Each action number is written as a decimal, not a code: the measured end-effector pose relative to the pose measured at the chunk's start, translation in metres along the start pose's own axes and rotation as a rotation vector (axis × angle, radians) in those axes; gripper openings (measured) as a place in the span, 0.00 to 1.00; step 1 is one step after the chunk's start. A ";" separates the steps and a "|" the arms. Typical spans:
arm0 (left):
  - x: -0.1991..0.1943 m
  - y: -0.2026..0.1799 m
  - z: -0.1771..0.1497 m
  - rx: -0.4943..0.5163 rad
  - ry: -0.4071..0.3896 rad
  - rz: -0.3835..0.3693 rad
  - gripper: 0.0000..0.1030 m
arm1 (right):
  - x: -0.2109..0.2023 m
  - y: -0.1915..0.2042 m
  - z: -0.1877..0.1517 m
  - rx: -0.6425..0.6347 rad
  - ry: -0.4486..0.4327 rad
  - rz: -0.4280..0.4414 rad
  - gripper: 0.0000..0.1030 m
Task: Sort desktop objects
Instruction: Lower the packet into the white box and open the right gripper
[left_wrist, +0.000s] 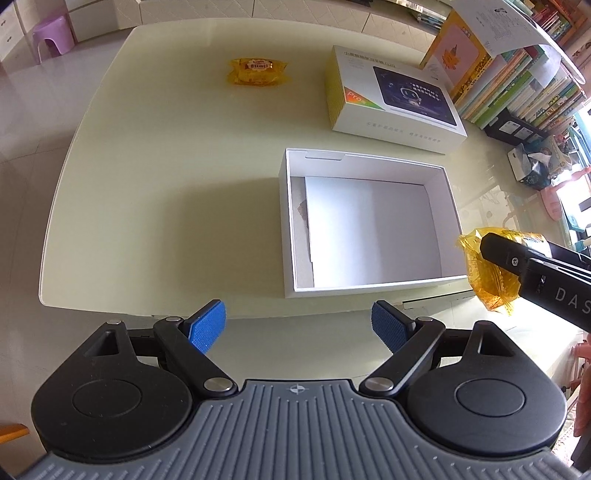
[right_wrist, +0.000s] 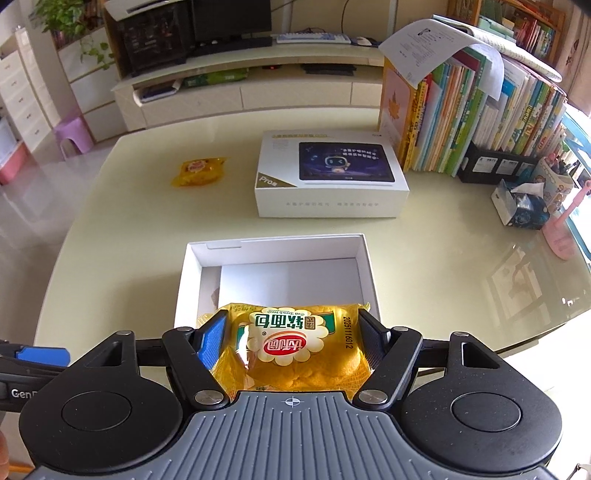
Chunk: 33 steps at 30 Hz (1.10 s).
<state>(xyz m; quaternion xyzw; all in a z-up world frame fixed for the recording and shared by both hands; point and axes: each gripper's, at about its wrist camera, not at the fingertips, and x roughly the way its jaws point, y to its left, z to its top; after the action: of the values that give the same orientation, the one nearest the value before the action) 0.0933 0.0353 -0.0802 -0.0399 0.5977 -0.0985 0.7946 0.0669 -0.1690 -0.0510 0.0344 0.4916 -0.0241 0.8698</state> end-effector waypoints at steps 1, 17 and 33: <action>0.001 -0.001 0.000 0.002 0.000 0.002 1.00 | 0.002 -0.001 0.000 0.000 0.000 0.000 0.68; 0.028 0.007 0.027 -0.044 -0.014 0.019 1.00 | 0.064 -0.004 0.007 -0.012 -0.013 0.008 0.68; 0.064 0.001 0.048 -0.015 0.000 0.059 1.00 | 0.158 -0.020 -0.007 0.007 0.075 -0.012 0.68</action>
<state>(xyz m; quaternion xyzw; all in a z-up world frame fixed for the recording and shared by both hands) 0.1567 0.0202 -0.1271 -0.0283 0.5994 -0.0704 0.7968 0.1411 -0.1899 -0.1910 0.0355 0.5239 -0.0298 0.8505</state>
